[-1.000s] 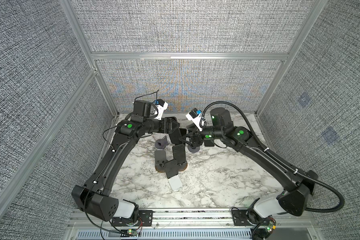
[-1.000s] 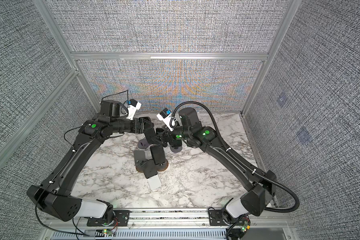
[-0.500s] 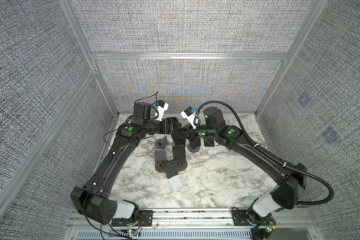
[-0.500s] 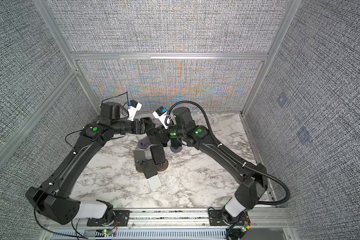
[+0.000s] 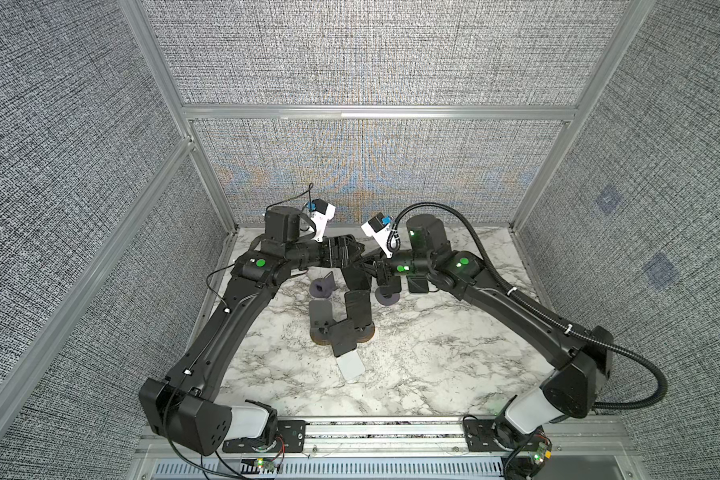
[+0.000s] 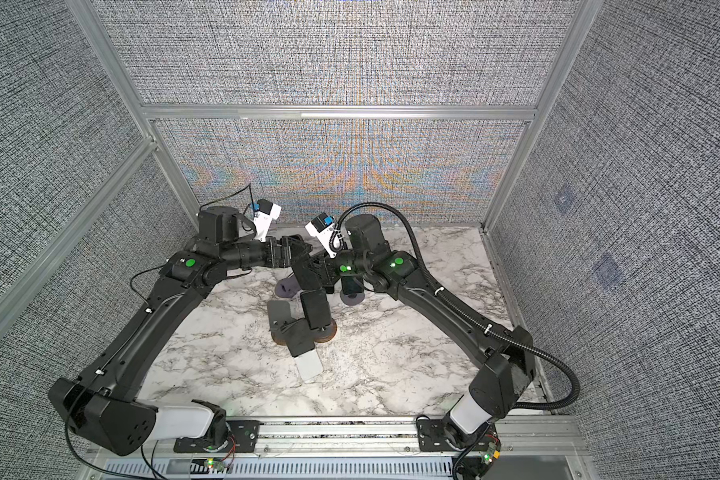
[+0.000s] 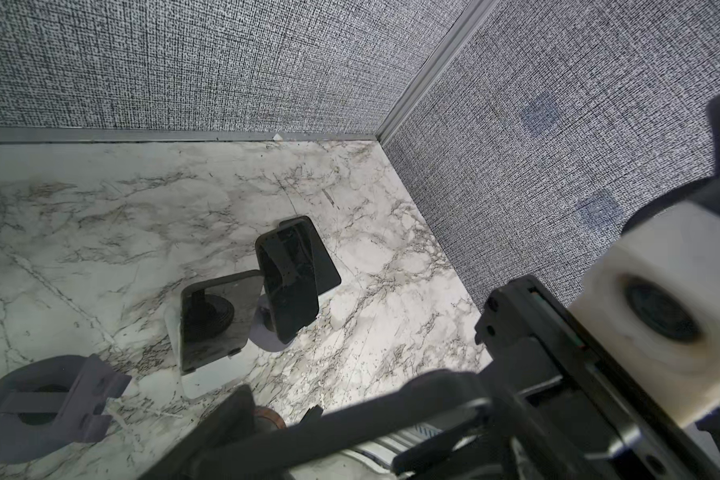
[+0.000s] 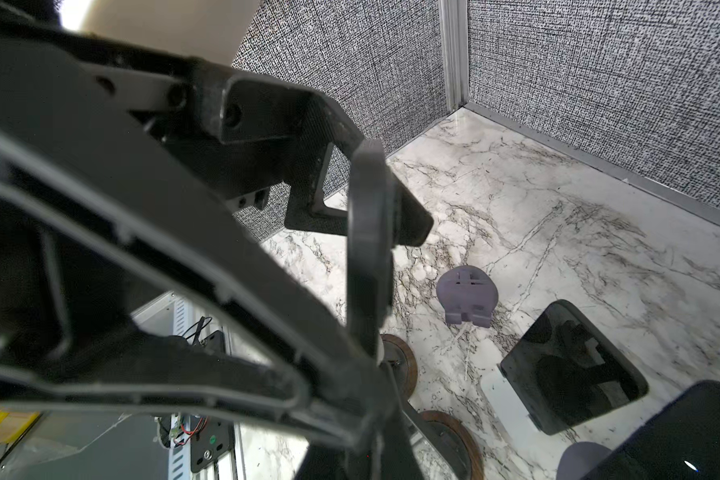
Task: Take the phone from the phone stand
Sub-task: 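Grasp the black phone with the right gripper from the left gripper, then carry the black phone away with the right gripper while the left gripper opens, then lower the black phone with the right gripper beside the teal-edged phone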
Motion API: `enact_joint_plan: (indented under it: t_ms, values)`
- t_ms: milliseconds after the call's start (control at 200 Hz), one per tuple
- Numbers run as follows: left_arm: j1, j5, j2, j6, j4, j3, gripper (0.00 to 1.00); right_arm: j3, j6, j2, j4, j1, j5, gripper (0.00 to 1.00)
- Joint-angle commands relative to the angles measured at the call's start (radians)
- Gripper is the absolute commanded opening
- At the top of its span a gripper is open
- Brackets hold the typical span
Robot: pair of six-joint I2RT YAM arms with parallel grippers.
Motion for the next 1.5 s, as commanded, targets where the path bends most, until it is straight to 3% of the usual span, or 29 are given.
enact_joint_plan:
  t_ms: [0, 270, 445, 705, 845, 1091, 1496]
  values:
    - [0.003, -0.003, -0.013, 0.009, 0.037, -0.004, 0.97, -0.004, 0.013, -0.007, 0.043, -0.012, -0.032, 0.0]
    - [0.013, -0.008, -0.039, 0.022, 0.041, -0.022, 0.98, -0.049, 0.047, -0.074, -0.001, -0.124, -0.052, 0.0]
    - [0.022, -0.015, -0.036, 0.05, 0.028, -0.041, 0.98, -0.097, 0.091, -0.153, -0.11, -0.323, -0.109, 0.0]
    - [0.021, -0.076, 0.005, 0.115, -0.049, -0.027, 0.98, -0.094, -0.049, -0.156, -0.469, -0.641, -0.151, 0.0]
    - [0.02, -0.077, 0.033, 0.15, -0.087, -0.017, 0.98, -0.097, -0.124, -0.097, -0.541, -0.749, -0.142, 0.0]
    - [0.054, -0.152, 0.085, 0.265, -0.225, 0.057, 0.99, -0.002, -0.228, 0.102, -0.628, -0.848, -0.139, 0.0]
    - [0.072, -0.133, 0.098, 0.322, -0.255, 0.021, 0.99, 0.157, -0.29, 0.425, -0.609, -0.852, -0.21, 0.0]
